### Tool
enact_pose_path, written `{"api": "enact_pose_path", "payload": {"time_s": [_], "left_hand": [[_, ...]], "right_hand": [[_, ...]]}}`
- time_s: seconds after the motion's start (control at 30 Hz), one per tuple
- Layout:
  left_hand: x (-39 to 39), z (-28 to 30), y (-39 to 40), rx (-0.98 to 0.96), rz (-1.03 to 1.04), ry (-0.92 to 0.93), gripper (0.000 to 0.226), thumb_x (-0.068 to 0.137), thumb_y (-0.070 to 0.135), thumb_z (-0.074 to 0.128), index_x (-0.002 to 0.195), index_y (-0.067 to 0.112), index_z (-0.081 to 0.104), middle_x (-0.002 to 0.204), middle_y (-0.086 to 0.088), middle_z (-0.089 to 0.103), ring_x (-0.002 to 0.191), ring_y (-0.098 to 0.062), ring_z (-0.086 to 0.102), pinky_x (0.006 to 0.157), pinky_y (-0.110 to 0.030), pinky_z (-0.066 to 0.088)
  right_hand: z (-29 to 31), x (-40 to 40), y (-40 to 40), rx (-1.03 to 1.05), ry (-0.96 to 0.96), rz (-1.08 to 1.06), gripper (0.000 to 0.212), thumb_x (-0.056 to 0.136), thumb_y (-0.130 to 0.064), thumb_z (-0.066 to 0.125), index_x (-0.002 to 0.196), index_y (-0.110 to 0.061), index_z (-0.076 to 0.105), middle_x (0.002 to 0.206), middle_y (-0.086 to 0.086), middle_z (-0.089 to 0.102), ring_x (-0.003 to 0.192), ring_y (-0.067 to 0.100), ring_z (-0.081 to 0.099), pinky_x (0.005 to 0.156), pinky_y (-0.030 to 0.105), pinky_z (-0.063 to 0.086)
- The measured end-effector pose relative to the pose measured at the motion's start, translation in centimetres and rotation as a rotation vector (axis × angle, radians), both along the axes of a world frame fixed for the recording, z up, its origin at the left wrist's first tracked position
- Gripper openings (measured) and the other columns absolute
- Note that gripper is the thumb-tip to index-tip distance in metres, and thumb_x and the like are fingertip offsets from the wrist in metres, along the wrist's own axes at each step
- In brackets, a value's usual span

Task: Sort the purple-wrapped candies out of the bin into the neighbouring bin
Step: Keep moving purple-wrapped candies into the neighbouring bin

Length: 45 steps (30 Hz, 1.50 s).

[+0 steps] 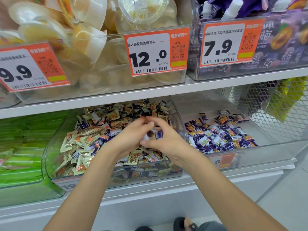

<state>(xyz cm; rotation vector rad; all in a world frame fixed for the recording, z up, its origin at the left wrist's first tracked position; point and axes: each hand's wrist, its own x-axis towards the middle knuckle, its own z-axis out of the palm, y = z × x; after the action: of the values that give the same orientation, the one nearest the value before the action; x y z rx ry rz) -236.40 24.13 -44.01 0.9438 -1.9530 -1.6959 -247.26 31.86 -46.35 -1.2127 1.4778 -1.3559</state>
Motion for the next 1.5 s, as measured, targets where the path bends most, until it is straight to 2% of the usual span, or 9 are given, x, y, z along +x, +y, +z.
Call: {"api": "enact_pose_path", "payload": {"time_s": [0.07, 0.17, 0.3, 0.47, 0.67, 0.8, 0.93, 1.13, 1.5], "left_hand": [[0.5, 0.6, 0.0, 0.220, -0.034, 0.152, 0.024, 0.100, 0.017, 0.043, 0.120, 0.012, 0.055, 0.124, -0.007, 0.061, 0.104, -0.010, 0.064, 0.072, -0.022, 0.054], [1.1, 1.1, 0.0, 0.347, -0.074, 0.277, 0.036, 0.100, 0.010, 0.036, 0.136, 0.013, 0.037, 0.130, -0.016, 0.056, 0.106, -0.018, 0.065, 0.078, -0.026, 0.055], [1.5, 1.1, 0.0, 0.257, -0.099, 0.153, 0.064, 0.098, 0.009, 0.038, 0.151, 0.029, 0.006, 0.146, -0.009, 0.040, 0.112, -0.016, 0.062, 0.091, -0.026, 0.051], [1.6, 1.0, -0.1, 0.236, 0.000, 0.231, 0.049, 0.098, 0.004, 0.039, 0.142, 0.022, 0.032, 0.128, -0.007, 0.059, 0.106, -0.021, 0.065, 0.091, -0.028, 0.052], [1.3, 0.8, -0.1, -0.072, 0.135, 0.031, 0.033, 0.098, 0.003, 0.037, 0.119, 0.016, 0.058, 0.109, 0.003, 0.068, 0.092, -0.009, 0.069, 0.077, -0.020, 0.056], [1.0, 0.1, 0.2, -0.247, 0.110, -0.072, 0.023, 0.094, 0.006, 0.053, 0.109, 0.017, 0.067, 0.101, 0.002, 0.070, 0.090, -0.009, 0.067, 0.071, -0.014, 0.054], [0.2, -0.7, 0.8, -0.561, 0.001, -0.210, 0.022, 0.087, 0.011, 0.065, 0.105, 0.023, 0.069, 0.095, 0.014, 0.067, 0.086, 0.006, 0.060, 0.071, -0.004, 0.046], [-1.5, -2.1, 0.8, -0.786, -0.330, -0.604, 0.052, 0.082, 0.033, 0.071, 0.130, 0.031, 0.054, 0.133, 0.008, 0.055, 0.113, -0.011, 0.055, 0.098, -0.035, 0.046], [-2.9, -1.4, -1.3, -0.754, -0.659, -0.777, 0.041, 0.091, 0.029, 0.060, 0.130, 0.040, 0.052, 0.150, 0.007, 0.029, 0.135, -0.017, 0.029, 0.108, -0.034, 0.023]], "right_hand": [[0.0, -0.2, -0.1, -0.042, 0.051, -0.066, 0.060, 0.074, -0.014, 0.080, 0.120, -0.038, 0.051, 0.111, -0.027, 0.050, 0.100, -0.018, 0.044, 0.071, -0.005, 0.036], [0.1, -0.6, -0.1, -0.061, 0.102, -0.081, 0.052, 0.075, -0.012, 0.079, 0.120, -0.027, 0.057, 0.122, -0.013, 0.056, 0.111, -0.003, 0.049, 0.090, 0.007, 0.038], [0.9, -0.7, 0.3, -0.098, 0.192, -0.070, 0.036, 0.079, -0.009, 0.075, 0.112, -0.020, 0.066, 0.119, -0.010, 0.061, 0.110, 0.002, 0.053, 0.086, 0.003, 0.037], [2.4, -1.2, 1.3, -0.101, 0.311, -0.135, 0.029, 0.082, -0.011, 0.072, 0.108, -0.023, 0.067, 0.105, -0.019, 0.061, 0.099, 0.000, 0.055, 0.084, 0.009, 0.041], [4.2, -4.9, 4.9, -0.238, 0.356, -0.316, 0.028, 0.080, -0.009, 0.072, 0.100, -0.029, 0.066, 0.096, -0.016, 0.064, 0.068, -0.013, 0.056, 0.055, 0.003, 0.040], [3.4, -9.3, 6.3, -0.113, 0.425, -0.518, 0.024, 0.087, -0.016, 0.067, 0.109, -0.024, 0.060, 0.105, -0.009, 0.061, 0.085, -0.006, 0.056, 0.062, 0.001, 0.037], [2.2, -10.6, 6.0, 0.185, 0.569, -0.391, 0.036, 0.089, -0.031, 0.065, 0.123, -0.023, 0.056, 0.127, -0.003, 0.055, 0.111, 0.012, 0.048, 0.085, 0.025, 0.035], [2.7, -8.5, 4.6, 0.132, 0.641, -0.338, 0.023, 0.090, -0.027, 0.063, 0.113, -0.024, 0.062, 0.124, -0.005, 0.059, 0.114, 0.013, 0.051, 0.088, 0.024, 0.035], [4.5, -6.1, 3.9, -0.014, 0.406, -0.388, 0.017, 0.090, -0.017, 0.062, 0.104, -0.025, 0.067, 0.103, -0.012, 0.062, 0.096, 0.002, 0.055, 0.074, 0.015, 0.037]]}}
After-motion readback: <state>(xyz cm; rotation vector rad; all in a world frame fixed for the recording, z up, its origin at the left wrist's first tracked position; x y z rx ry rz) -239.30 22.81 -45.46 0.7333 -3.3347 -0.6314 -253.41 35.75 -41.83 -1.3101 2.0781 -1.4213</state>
